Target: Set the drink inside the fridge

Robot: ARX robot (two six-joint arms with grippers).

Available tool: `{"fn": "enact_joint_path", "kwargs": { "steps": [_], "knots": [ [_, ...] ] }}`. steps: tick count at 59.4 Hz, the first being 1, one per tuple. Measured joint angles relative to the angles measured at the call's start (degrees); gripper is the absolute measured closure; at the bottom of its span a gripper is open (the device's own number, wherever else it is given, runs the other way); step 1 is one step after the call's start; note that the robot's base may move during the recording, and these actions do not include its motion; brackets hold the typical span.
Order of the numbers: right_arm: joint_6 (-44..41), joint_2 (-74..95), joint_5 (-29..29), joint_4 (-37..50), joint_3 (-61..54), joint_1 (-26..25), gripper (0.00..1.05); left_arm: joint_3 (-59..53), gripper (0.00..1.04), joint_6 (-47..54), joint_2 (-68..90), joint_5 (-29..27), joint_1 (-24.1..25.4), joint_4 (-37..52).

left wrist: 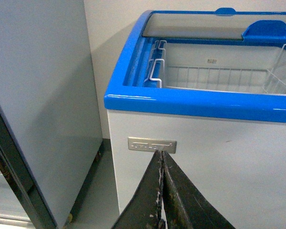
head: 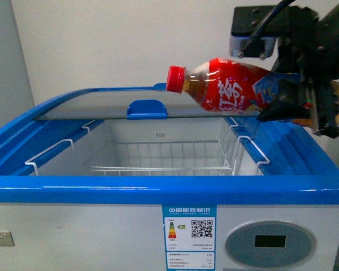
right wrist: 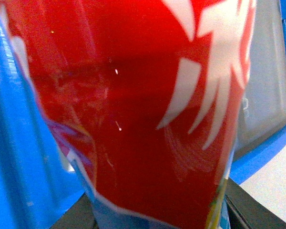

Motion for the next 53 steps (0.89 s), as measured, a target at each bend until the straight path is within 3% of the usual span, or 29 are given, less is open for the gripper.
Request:
{"fn": "enact_joint_path", "kwargs": {
  "steps": [34,53],
  "knots": [
    [-6.34,23.45,2.69,-6.29,22.69,6.27,0.64,-2.1,1.02,-0.11,-9.09,0.0,0.0,-6.12],
    [-4.98,28.39,3.26,-4.28,24.61,7.58,0.64,-2.08,1.02,-0.11,-13.2,0.0,0.0,-10.25]
  ]
}}
